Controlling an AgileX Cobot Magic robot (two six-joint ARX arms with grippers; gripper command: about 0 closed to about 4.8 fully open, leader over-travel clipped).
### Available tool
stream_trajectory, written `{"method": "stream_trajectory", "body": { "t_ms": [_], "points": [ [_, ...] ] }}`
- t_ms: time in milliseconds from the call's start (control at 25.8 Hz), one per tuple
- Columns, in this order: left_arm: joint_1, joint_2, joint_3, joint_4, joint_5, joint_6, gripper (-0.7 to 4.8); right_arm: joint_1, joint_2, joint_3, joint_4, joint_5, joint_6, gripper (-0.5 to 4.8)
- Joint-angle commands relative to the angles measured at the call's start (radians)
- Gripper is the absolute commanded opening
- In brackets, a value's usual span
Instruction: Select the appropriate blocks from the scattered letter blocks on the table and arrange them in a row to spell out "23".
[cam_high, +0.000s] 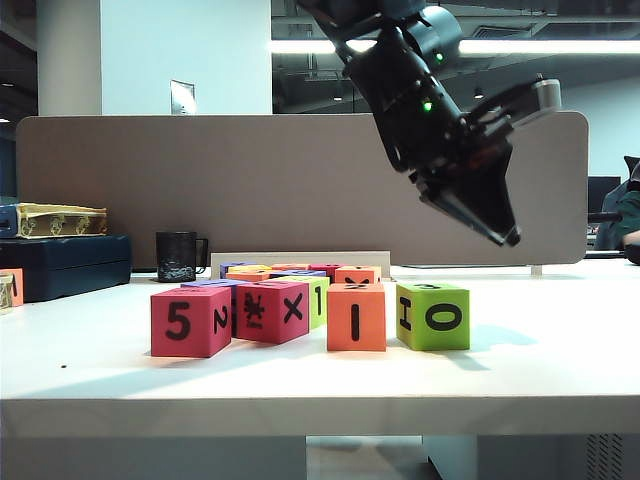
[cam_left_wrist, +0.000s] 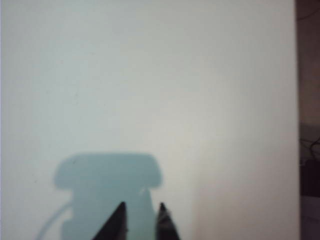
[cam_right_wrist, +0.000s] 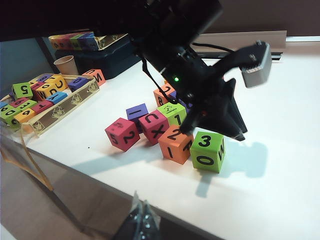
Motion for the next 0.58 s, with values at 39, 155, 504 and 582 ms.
{"method": "stream_trajectory", "body": {
  "t_ms": [39, 155, 504, 582],
  "points": [
    [0.000, 0.009, 0.002, 0.019, -0.060, -0.003, 0.39, 0.000, -0.010, 0.002, 0.007, 0.001, -0.003, -0.01],
    [0.001, 0.026, 0.002, 0.019, -0.074, -0.003, 0.30, 0.000, -0.010, 0.002, 0.006, 0.000, -0.003, -0.01],
    [0.001, 0.052, 0.002, -0.066, -0.170, -0.003, 0.15, 0.000, -0.010, 0.002, 0.006, 0.001, -0.003, -0.01],
    [0.001, 0.052, 0.002, -0.090, -0.170, -0.003, 0.15, 0.000, -0.010, 0.002, 0.006, 0.001, -0.003, -0.01]
  ]
}}
